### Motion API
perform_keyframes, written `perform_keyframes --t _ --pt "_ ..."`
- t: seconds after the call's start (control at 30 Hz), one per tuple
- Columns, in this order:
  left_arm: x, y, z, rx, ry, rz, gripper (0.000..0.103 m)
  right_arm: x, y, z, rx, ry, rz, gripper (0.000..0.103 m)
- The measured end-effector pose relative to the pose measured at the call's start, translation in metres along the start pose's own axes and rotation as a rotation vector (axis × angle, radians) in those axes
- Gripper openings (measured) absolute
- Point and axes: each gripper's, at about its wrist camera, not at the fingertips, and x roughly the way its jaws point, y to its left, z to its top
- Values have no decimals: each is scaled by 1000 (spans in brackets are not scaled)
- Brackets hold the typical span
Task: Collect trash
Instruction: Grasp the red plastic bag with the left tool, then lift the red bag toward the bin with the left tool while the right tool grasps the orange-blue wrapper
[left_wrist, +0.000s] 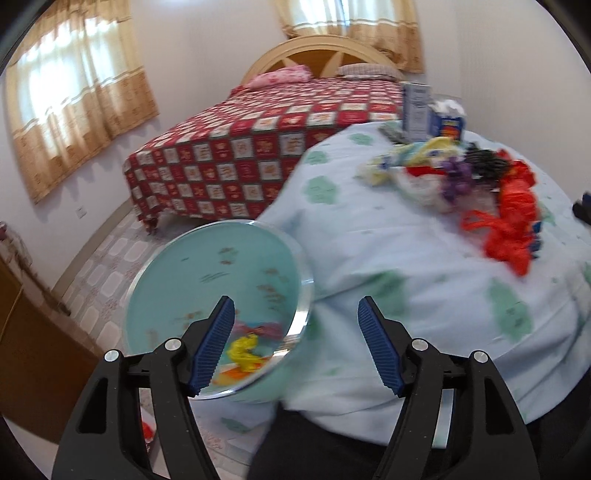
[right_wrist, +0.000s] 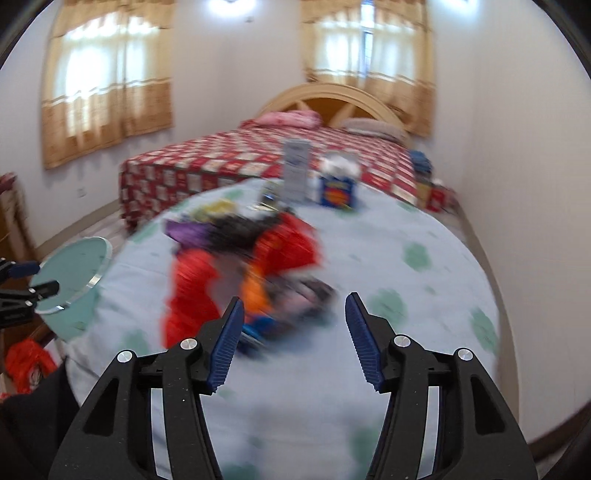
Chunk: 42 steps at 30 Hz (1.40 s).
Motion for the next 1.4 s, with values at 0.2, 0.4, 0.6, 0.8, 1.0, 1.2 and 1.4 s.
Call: perform_keyframes --t 0.2,0.4,0.6,0.8,1.0,1.2,1.4 --pt "2 -63 16 36 -21 -78 69 -5 -39 -29 60 20 -43 59" --pt "8 -120 27 53 -20 -158 69 -8 -64 -46 115 16 -55 63" --pt "17 -158 25 116 10 -196 69 -1 -66 -52 154 14 -35 64" --pt "32 -164 27 125 74 -270 15 -1 -57 -50 144 3 -4 64" --pt "12 -140 30 141 30 -274 7 1 -48 -41 131 0 25 63" --pt "-7 -96 32 124 4 -203 7 12 -21 -23 92 7 90 55" --pt "-12 -42 27 69 5 -121 7 32 15 -3 44 35 148 44"
